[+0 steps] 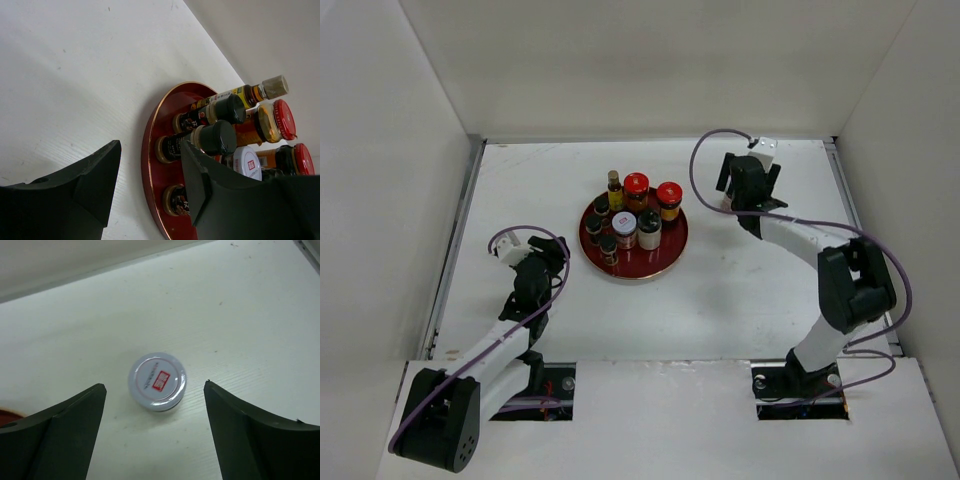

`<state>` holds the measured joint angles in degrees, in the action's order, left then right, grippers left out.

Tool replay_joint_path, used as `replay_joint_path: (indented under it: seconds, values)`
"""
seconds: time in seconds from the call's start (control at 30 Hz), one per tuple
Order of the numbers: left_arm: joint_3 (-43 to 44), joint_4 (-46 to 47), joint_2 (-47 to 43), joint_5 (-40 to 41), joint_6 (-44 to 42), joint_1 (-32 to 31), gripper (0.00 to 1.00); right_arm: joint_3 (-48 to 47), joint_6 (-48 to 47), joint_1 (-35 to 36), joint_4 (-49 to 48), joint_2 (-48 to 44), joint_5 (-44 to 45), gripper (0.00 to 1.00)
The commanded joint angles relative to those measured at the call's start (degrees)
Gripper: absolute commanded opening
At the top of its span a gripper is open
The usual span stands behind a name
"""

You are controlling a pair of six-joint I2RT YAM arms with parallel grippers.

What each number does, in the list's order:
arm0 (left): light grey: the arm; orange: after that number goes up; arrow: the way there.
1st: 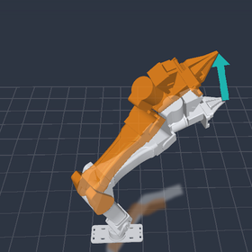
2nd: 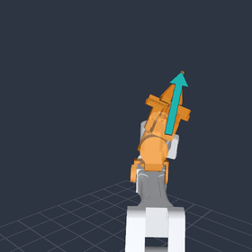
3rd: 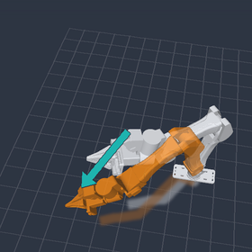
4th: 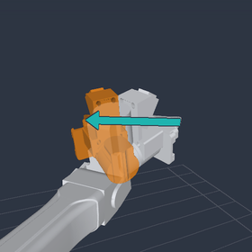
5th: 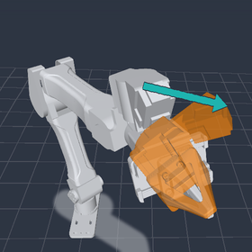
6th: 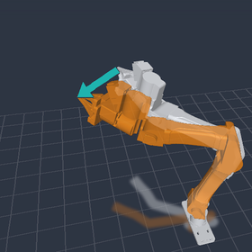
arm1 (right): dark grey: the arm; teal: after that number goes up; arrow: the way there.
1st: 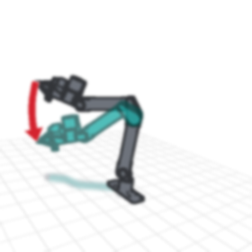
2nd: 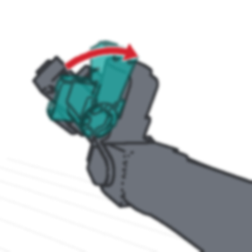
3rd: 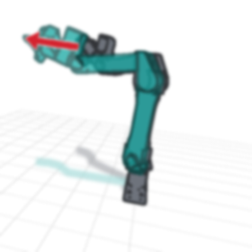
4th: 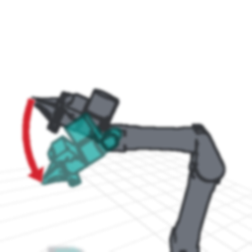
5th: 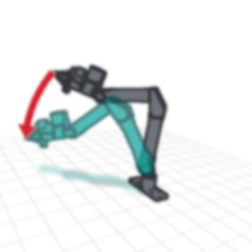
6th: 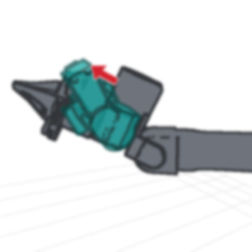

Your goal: Organize the condiment bottles

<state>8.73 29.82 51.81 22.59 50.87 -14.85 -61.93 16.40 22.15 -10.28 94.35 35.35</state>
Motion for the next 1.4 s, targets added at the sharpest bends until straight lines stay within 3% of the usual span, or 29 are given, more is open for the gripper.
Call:
replay_joint_path:
  seconds: [0.0,0.33,0.57,0.7,0.8,1.1,1.37]
  values:
    - [0.3,2.7,0.1,-0.4,0.5,-0.3,0.49,-5.1,-0.3,-2.0,3.6,3.4,-3.1,0.88]
    - [0.3,2.7,0.1,-0.2,0.5,-0.6,0.49,-8.9,0.4,-4.0,5.8,9.7,-8.5,0.89]
    - [0.4,2.7,0.4,0.1,0.4,-0.7,0.49,-11.8,-0.7,-4.4,4.4,12.9,-8.2,0.73]
    - [0.5,2.7,0.4,-0.4,0.4,-0.3,0.49,-11.1,-0.2,-4.3,4.0,12.6,-7.8,0.54]
    - [0.2,2.7,-0.2,0.2,0.3,-0.4,0.49,-7.3,1.2,-3.8,2.9,8.1,-5.7,0.48]
    - [0.1,2.7,-0.4,-0.4,0.5,0.4,0.54,4.3,1.4,5.5,2.7,-10.4,-2.6,0.49]
    - [0.1,2.5,-0.8,-0.2,0.6,0.5,0.63,10.0,4.0,19.8,5.5,-20.7,-4.2,0.48]
